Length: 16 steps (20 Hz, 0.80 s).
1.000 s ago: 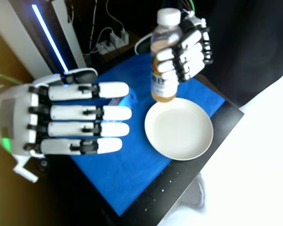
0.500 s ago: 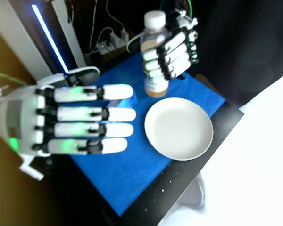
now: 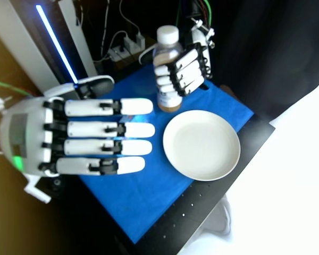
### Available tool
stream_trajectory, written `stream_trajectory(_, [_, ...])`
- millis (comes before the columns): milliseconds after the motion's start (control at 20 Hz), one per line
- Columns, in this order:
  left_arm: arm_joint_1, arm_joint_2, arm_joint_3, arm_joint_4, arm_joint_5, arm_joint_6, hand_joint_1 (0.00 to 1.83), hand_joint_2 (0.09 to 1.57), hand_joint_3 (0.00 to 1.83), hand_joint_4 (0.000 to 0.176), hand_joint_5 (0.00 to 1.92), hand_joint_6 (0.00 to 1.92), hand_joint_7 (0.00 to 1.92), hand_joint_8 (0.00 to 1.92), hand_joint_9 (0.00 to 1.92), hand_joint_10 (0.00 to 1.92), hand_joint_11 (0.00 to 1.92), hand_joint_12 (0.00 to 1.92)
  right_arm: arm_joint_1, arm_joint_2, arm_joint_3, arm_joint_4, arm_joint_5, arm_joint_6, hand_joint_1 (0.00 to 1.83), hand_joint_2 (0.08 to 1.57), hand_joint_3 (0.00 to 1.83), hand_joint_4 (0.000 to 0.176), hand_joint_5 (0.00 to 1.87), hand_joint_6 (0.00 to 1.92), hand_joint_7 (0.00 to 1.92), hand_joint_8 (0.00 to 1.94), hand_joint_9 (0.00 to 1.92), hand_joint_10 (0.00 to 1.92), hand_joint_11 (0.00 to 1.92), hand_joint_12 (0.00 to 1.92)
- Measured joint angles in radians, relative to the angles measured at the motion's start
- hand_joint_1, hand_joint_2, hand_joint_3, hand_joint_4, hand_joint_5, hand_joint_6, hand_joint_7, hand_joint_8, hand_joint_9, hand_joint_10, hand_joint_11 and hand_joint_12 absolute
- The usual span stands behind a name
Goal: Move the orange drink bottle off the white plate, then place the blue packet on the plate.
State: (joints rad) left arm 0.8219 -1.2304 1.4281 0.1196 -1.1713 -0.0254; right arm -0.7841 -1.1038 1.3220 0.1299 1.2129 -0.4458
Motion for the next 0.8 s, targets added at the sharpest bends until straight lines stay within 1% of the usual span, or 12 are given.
stream_trajectory(50, [0.005, 0.0, 0.0, 0.0, 0.0, 0.0, 1.27, 1.08, 0.0, 0.0, 1.03, 0.97, 1.05, 0.79, 1.05, 0.52, 0.95, 0.92, 0.0, 0.0, 0.0, 0.0, 0.001, 0.001, 0.63, 0.8, 0.0, 0.003, 0.2, 0.0, 0.37, 0.01, 0.33, 0.01, 0.0, 0.85])
stream_trajectory(100, [0.008, -0.001, 0.0, -0.001, 0.0, 0.0, 1.24, 1.09, 0.0, 0.0, 1.03, 0.99, 1.04, 0.81, 1.12, 0.29, 0.96, 0.94, 0.0, 0.0, 0.0, 0.0, 0.0, 0.003, 0.63, 0.8, 0.0, 0.0, 0.19, 0.0, 0.37, 0.0, 0.32, 0.0, 0.0, 0.84])
stream_trajectory(150, [0.01, -0.002, 0.0, -0.003, 0.002, 0.001, 1.36, 1.08, 0.01, 0.0, 0.98, 1.01, 1.04, 0.77, 1.06, 0.84, 0.97, 0.96, 0.0, 0.0, 0.0, 0.0, 0.0, 0.003, 0.62, 0.8, 0.0, 0.0, 0.19, 0.0, 0.38, 0.01, 0.32, 0.0, 0.0, 0.83])
stream_trajectory(200, [0.016, -0.003, 0.0, -0.013, -0.004, 0.001, 1.38, 1.09, 0.0, 0.0, 0.95, 1.03, 1.02, 0.79, 1.04, 0.99, 0.97, 1.0, 0.0, 0.0, 0.0, 0.0, 0.0, 0.003, 0.62, 0.79, 0.0, 0.0, 0.19, 0.0, 0.38, 0.0, 0.31, 0.0, 0.0, 0.8])
stream_trajectory(300, [0.023, -0.007, 0.0, -0.019, 0.002, 0.002, 1.38, 1.09, 0.0, 0.0, 0.92, 1.07, 1.02, 0.8, 1.03, 1.02, 0.95, 1.06, 0.0, 0.0, 0.0, 0.003, 0.0, 0.004, 0.64, 0.79, 0.0, 0.0, 0.19, 0.0, 0.38, 0.0, 0.3, 0.0, 0.0, 0.78])
stream_trajectory(350, [0.025, -0.009, 0.0, -0.018, 0.003, 0.002, 1.38, 1.09, 0.0, 0.0, 0.92, 1.1, 1.0, 0.82, 1.02, 1.03, 0.92, 1.06, 0.0, 0.0, 0.0, 0.003, 0.0, 0.004, 0.66, 0.8, 0.0, 0.004, 0.19, 0.0, 0.39, 0.0, 0.31, 0.0, 0.0, 0.82])
stream_trajectory(450, [0.032, -0.013, 0.0, -0.02, 0.004, 0.002, 1.38, 1.1, 0.0, 0.0, 0.9, 1.11, 0.99, 0.85, 1.01, 1.05, 0.89, 1.06, 0.0, -0.001, 0.0, 0.002, 0.001, 0.004, 0.66, 0.8, 0.0, 0.006, 0.19, 0.0, 0.38, 0.0, 0.32, 0.01, 0.0, 0.87])
stream_trajectory(500, [0.036, -0.013, -0.003, -0.021, 0.003, 0.002, 1.38, 1.1, 0.0, 0.0, 0.91, 1.1, 0.98, 0.88, 1.0, 1.06, 0.89, 1.04, 0.0, -0.002, 0.0, 0.001, 0.0, 0.004, 0.66, 0.81, 0.0, 0.001, 0.18, 0.0, 0.37, 0.0, 0.32, 0.01, 0.0, 0.87])
stream_trajectory(600, [0.045, -0.012, -0.005, -0.02, 0.003, 0.002, 1.37, 1.1, 0.0, 0.0, 0.91, 1.1, 0.99, 0.9, 1.0, 1.06, 0.87, 1.04, 0.0, -0.002, 0.0, 0.001, 0.001, 0.005, 0.66, 0.8, 0.0, 0.0, 0.18, 0.0, 0.38, 0.0, 0.33, 0.01, 0.0, 0.89])
stream_trajectory(650, [0.047, -0.012, -0.006, -0.021, 0.003, 0.001, 1.36, 1.11, 0.0, 0.0, 0.9, 1.13, 0.96, 0.94, 0.96, 1.11, 0.83, 1.07, 0.0, -0.002, 0.0, 0.002, 0.0, 0.005, 0.66, 0.8, 0.0, 0.0, 0.17, 0.0, 0.38, 0.0, 0.33, 0.0, 0.0, 0.88])
stream_trajectory(750, [0.055, -0.011, -0.011, -0.026, 0.0, 0.001, 1.37, 1.12, 0.0, 0.0, 0.87, 1.13, 0.96, 0.95, 0.97, 1.11, 0.87, 1.1, 0.0, -0.002, 0.0, 0.001, 0.001, 0.005, 0.64, 0.8, 0.0, 0.0, 0.17, 0.0, 0.39, 0.0, 0.34, 0.01, 0.0, 0.86])
stream_trajectory(800, [0.058, -0.01, -0.015, -0.027, 0.0, 0.001, 1.38, 1.12, 0.0, 0.0, 0.87, 1.13, 0.95, 0.95, 0.97, 1.11, 0.87, 1.1, 0.0, -0.003, 0.0, 0.002, 0.001, 0.005, 0.63, 0.81, 0.0, 0.0, 0.16, 0.0, 0.39, 0.0, 0.34, 0.0, 0.0, 0.9])
